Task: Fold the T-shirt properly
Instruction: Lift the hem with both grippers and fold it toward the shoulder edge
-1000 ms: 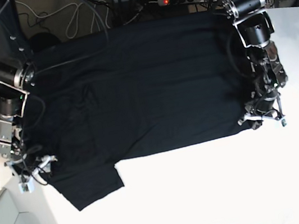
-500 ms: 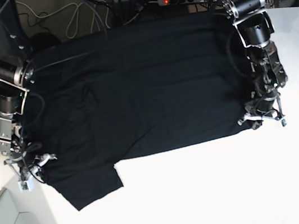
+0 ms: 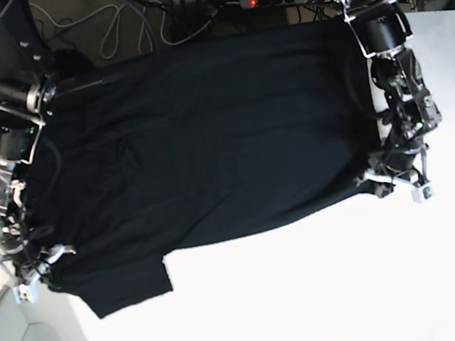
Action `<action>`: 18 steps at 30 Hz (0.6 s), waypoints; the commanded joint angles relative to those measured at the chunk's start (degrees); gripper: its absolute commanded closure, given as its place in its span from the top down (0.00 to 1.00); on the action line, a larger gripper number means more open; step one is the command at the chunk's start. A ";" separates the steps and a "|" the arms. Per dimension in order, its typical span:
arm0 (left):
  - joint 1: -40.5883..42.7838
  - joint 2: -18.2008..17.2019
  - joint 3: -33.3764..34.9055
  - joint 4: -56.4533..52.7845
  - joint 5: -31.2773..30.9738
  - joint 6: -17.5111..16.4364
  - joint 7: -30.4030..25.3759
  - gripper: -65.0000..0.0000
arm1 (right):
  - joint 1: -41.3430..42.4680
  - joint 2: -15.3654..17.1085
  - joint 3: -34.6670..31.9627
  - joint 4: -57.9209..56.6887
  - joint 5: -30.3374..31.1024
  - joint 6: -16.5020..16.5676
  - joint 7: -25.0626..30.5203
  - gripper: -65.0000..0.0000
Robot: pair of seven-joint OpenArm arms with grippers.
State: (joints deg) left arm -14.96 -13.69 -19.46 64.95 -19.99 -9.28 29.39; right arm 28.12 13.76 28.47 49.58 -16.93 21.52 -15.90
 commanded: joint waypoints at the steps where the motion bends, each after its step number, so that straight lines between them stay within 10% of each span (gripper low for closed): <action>1: -0.29 -0.77 -1.15 1.47 -0.36 -0.08 -0.68 0.00 | 0.76 0.97 0.06 3.03 1.85 -0.29 0.30 0.00; 18: 9.73 0.55 -5.81 18.88 -9.59 0.00 4.42 0.00 | -12.87 0.79 0.32 23.43 4.22 -0.29 -3.31 0.00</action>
State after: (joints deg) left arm -4.14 -12.38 -24.99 82.74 -28.82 -9.02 35.00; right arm 14.17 13.50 28.58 71.96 -13.37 21.50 -20.62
